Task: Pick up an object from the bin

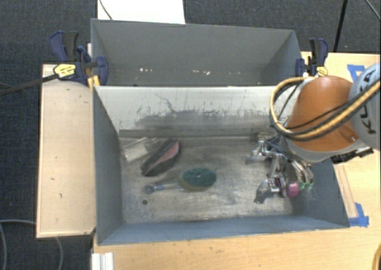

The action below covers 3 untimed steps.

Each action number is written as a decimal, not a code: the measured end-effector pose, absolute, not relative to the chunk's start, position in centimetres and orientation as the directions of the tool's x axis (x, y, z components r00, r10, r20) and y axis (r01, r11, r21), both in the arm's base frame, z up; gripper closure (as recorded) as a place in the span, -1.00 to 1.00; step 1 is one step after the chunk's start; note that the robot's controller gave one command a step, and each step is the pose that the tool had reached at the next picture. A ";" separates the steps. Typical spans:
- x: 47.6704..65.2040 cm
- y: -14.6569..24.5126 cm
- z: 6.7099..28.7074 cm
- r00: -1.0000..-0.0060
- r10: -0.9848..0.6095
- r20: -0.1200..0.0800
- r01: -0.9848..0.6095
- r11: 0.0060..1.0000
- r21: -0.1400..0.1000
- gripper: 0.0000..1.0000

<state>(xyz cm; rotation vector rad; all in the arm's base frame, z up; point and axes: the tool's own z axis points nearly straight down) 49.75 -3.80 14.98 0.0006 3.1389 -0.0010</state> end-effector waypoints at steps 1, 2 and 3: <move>54.9 4.8 8.8 -0.986 0.167 -0.002 0.167 0.986 0.004 -1.00; 54.7 8.1 7.3 -0.975 0.223 -0.007 0.223 0.975 0.001 -1.00; 50.5 11.1 7.3 -0.939 0.345 -0.011 0.345 0.939 0.006 -1.00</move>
Offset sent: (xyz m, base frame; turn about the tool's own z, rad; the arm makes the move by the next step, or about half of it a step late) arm 0.0513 0.0818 -0.0601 0.1725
